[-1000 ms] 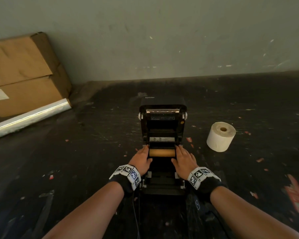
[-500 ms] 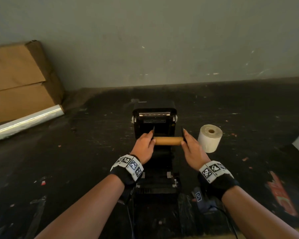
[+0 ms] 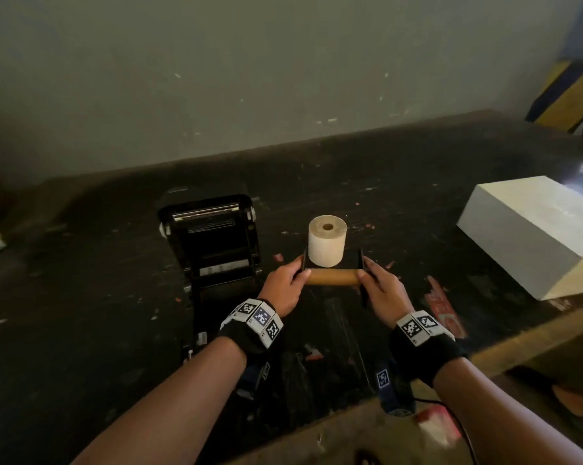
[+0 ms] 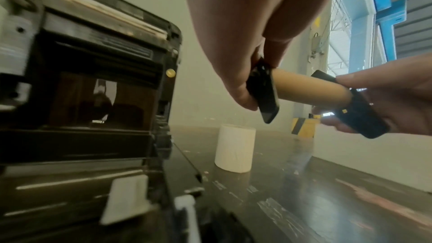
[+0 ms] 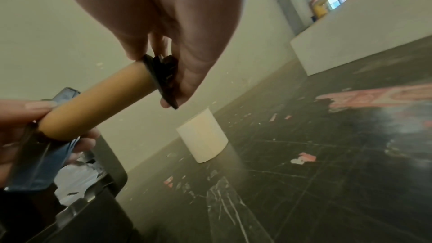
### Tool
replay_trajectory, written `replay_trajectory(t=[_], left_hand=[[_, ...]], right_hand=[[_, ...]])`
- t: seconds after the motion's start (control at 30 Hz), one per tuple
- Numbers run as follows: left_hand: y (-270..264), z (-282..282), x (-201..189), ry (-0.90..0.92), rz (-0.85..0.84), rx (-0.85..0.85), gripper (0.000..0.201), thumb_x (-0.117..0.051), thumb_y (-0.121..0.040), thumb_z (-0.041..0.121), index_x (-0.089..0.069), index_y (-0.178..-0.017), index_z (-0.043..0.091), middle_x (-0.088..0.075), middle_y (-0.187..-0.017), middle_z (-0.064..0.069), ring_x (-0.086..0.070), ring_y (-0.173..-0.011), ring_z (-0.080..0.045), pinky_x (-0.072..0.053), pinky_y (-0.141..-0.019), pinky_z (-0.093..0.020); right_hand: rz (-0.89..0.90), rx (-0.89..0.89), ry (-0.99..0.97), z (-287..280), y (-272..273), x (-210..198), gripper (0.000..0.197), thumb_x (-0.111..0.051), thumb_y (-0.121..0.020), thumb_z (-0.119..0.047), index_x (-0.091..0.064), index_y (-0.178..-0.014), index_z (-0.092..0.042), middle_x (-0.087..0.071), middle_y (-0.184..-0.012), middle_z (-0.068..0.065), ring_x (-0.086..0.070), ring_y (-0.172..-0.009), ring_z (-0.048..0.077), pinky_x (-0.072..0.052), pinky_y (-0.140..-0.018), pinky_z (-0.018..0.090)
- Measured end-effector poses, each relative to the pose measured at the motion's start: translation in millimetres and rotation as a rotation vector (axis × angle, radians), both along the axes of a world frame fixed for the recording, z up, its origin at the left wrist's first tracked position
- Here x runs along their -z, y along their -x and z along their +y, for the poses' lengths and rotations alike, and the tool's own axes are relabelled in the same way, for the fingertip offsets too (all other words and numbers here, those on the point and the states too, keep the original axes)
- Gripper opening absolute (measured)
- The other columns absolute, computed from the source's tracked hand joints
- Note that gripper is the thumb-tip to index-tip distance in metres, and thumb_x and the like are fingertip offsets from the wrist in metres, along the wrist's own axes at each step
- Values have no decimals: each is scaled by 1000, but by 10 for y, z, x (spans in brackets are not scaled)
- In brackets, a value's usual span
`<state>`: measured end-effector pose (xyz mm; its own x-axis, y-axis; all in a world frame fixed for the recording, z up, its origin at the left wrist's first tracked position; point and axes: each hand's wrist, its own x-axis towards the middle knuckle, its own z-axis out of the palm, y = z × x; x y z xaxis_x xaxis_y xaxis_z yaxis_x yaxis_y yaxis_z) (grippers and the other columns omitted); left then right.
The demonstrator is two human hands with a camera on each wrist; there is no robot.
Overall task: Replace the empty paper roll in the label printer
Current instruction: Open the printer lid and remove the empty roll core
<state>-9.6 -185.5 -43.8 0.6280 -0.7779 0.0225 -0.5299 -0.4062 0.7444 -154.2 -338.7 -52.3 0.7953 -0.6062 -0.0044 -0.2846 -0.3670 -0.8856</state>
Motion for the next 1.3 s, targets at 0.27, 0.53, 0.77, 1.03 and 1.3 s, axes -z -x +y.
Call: replay_trajectory(t=[0.27,0.53,0.77,1.03,1.3], left_hand=[[-37,-703,256,-45,236,-101,33,-49,-96,31,-57,-124,15,-62,-95,3,-59,-92,-15,-48,-95,-40],[-164,-983,605,-168,205,-367,32,-59,-91,31,-62,-119,16,-68,-108,-3,-62,-107,-21,-46,-93,-30],[-109,-983,935,-457,15,-370,39,-66,-85,26,-60,-120,12,-65,-117,-12,-60,-110,-27,-48,-96,-37],[-93,-1028,993,-638,-59,-323,45,-64,-86,30,-51,-124,11,-53,-127,-12,-50,-120,-28,-44,-100,-39],[-129,-1093,524,-430,167,-132,83,-80,-70,24,-37,-141,19,-53,-134,-5,-52,-122,-21,-44,-101,-34]], right_hand=[[-26,51,-321,-813,-124,381,26,-52,-95,-27,-60,-117,-18,-70,-93,16,-67,-87,27,-53,-87,44],[143,-80,-289,-1525,-322,668,24,-55,-93,-31,-66,-112,-21,-71,-84,10,-69,-86,26,-51,-91,47],[251,-208,-123,-1645,-442,685,30,-52,-95,-31,-62,-121,-20,-69,-85,7,-61,-76,12,-46,-73,25],[245,-241,-128,-1676,-481,630,20,-53,-94,-30,-67,-105,-23,-72,-82,10,-68,-83,22,-50,-85,36],[178,-273,-204,-1734,-528,582,16,-52,-95,-27,-67,-99,-25,-71,-81,12,-69,-84,26,-53,-80,34]])
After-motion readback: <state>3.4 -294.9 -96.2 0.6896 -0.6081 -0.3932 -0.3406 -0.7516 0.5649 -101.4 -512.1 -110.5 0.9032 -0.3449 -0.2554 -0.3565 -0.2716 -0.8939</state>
